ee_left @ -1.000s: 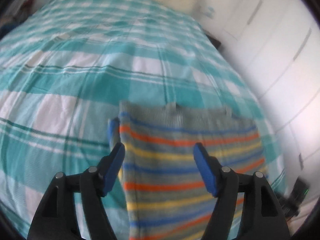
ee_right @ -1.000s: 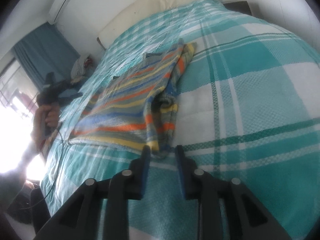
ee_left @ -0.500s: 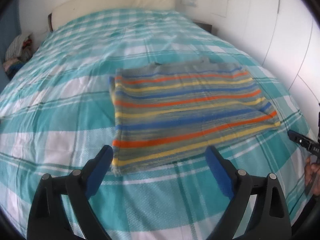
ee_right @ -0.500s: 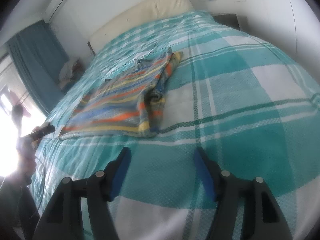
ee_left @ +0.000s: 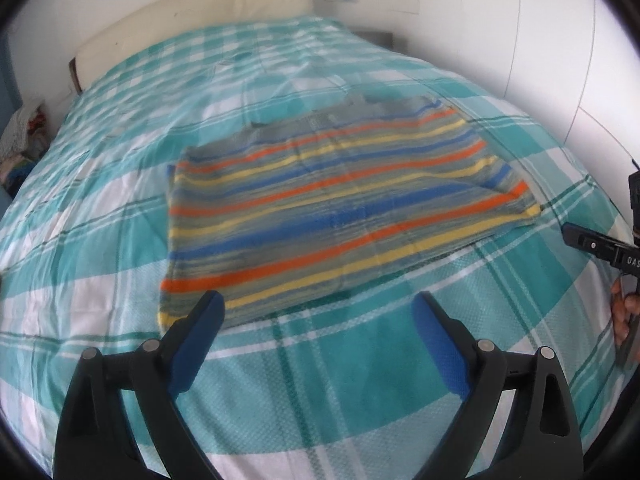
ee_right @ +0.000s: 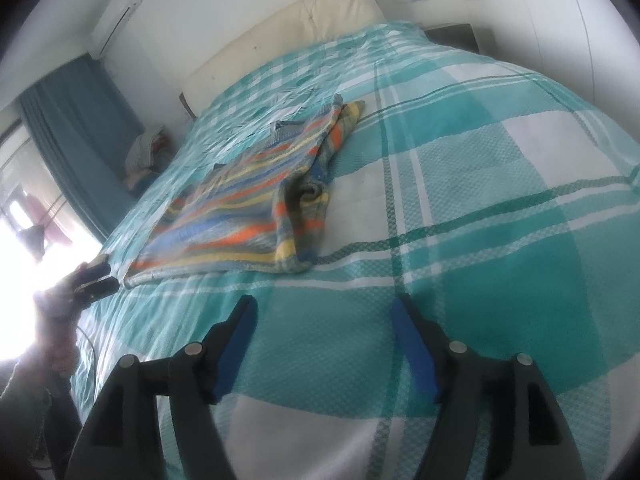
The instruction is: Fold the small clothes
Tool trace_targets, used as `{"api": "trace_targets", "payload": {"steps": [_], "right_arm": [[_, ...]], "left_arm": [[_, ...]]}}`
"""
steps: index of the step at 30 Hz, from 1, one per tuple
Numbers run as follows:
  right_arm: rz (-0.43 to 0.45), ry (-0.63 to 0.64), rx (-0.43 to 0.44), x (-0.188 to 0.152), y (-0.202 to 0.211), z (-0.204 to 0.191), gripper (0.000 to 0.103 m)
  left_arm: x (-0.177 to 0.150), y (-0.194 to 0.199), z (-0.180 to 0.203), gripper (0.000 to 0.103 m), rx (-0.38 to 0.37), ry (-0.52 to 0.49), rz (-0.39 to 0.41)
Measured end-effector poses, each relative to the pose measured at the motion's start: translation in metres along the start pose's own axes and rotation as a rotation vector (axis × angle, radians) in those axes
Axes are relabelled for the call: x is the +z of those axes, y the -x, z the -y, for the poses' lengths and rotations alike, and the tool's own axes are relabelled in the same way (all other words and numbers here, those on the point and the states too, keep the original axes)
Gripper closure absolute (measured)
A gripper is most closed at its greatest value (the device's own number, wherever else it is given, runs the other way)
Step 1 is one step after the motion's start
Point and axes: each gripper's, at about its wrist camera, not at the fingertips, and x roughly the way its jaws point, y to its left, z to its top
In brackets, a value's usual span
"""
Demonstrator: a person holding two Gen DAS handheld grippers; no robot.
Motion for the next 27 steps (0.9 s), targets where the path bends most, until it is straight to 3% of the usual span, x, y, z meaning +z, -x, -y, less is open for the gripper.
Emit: {"api": "trace_targets", "payload": {"steps": [5, 10, 14, 18, 20, 21, 22, 23, 25, 27], "right_arm": [[-0.039, -0.09, 0.056, 0.022, 0.003, 0.01, 0.033], [-0.047, -0.113, 0.079, 0.094, -0.009, 0.03, 0.033], [-0.147, -0.132, 0.125, 0.152, -0.063, 0.043, 0.033], [-0.292, -0.243, 0.256, 0.187, -0.134, 0.044, 0.033], [-0.349, -0.219, 0.244, 0.195, -0.16, 0.035, 0.041], [-0.356, -0.164, 0.187, 0.199, -0.169, 0.027, 0.061], [-0.352, -0.12, 0.131, 0.202, -0.174, 0.02, 0.074], [-0.353, -0.104, 0.106, 0.204, -0.176, 0.015, 0.095], [-0.33, -0.082, 0.115, 0.211, -0.17, 0.005, 0.095], [-0.299, -0.03, 0.126, 0.218, -0.156, -0.016, 0.095]], "left_arm": [[0.016, -0.019, 0.028, 0.007, -0.036, -0.017, 0.014], [0.038, -0.052, 0.078, 0.007, -0.121, -0.084, 0.02], [0.048, -0.083, 0.134, 0.007, -0.197, -0.22, 0.01], [0.051, -0.089, 0.174, 0.008, -0.238, -0.344, 0.055], [0.053, -0.089, 0.183, 0.027, -0.27, -0.378, 0.071], [0.055, -0.09, 0.184, 0.056, -0.289, -0.383, 0.06], [0.056, -0.092, 0.183, 0.09, -0.272, -0.369, 0.051], [0.058, -0.092, 0.176, 0.092, -0.251, -0.335, 0.055], [0.06, -0.082, 0.153, 0.093, -0.318, -0.227, 0.078], [0.056, -0.062, 0.127, 0.094, -0.321, -0.155, 0.126]]}}
